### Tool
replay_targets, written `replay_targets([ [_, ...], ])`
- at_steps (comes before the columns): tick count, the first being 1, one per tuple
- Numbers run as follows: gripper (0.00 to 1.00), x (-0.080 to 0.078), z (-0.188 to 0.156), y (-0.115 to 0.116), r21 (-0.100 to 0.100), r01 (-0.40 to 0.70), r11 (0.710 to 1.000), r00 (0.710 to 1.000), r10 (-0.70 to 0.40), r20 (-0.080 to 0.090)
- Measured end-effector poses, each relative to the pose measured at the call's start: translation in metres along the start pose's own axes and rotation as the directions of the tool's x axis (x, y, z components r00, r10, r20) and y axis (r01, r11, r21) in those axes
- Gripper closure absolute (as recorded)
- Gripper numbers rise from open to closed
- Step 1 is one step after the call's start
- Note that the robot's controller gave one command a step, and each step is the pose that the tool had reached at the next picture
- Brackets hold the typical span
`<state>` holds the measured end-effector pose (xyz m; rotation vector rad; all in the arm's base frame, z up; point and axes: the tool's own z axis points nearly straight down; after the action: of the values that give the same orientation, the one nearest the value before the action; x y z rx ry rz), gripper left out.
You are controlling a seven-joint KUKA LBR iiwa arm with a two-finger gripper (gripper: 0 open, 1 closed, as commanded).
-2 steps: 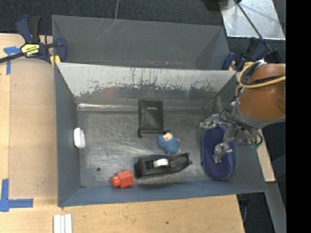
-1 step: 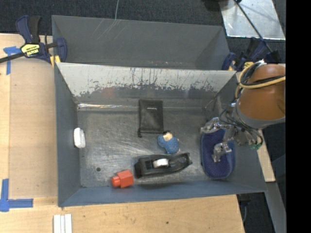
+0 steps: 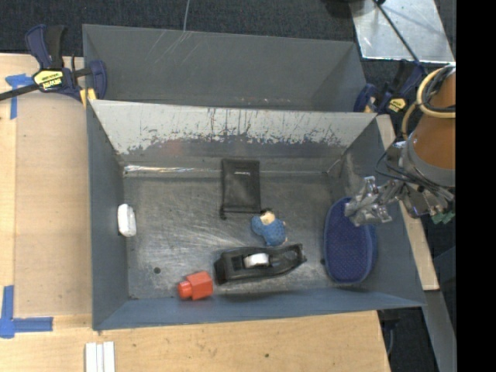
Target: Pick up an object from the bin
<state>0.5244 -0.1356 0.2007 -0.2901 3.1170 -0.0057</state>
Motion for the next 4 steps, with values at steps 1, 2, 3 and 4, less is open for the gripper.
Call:
replay_targets([
  [1, 1.00, -0.032, 0.056, 0.018, -0.004, -0.143, 0.990, 0.990, 0.143, -0.011],
  [2, 0.00, -0.032, 0.054, 0.017, -0.003, -0.143, 0.990, 0.990, 0.143, -0.009],
  [3, 0.00, -0.027, 0.127, 0.011, -0.003, -0.207, 0.978, 0.978, 0.207, -0.005],
  [4, 0.00, 0.026, 0.106, 0.046, -0.002, -0.310, 0.951, 0.951, 0.310, -0.013],
])
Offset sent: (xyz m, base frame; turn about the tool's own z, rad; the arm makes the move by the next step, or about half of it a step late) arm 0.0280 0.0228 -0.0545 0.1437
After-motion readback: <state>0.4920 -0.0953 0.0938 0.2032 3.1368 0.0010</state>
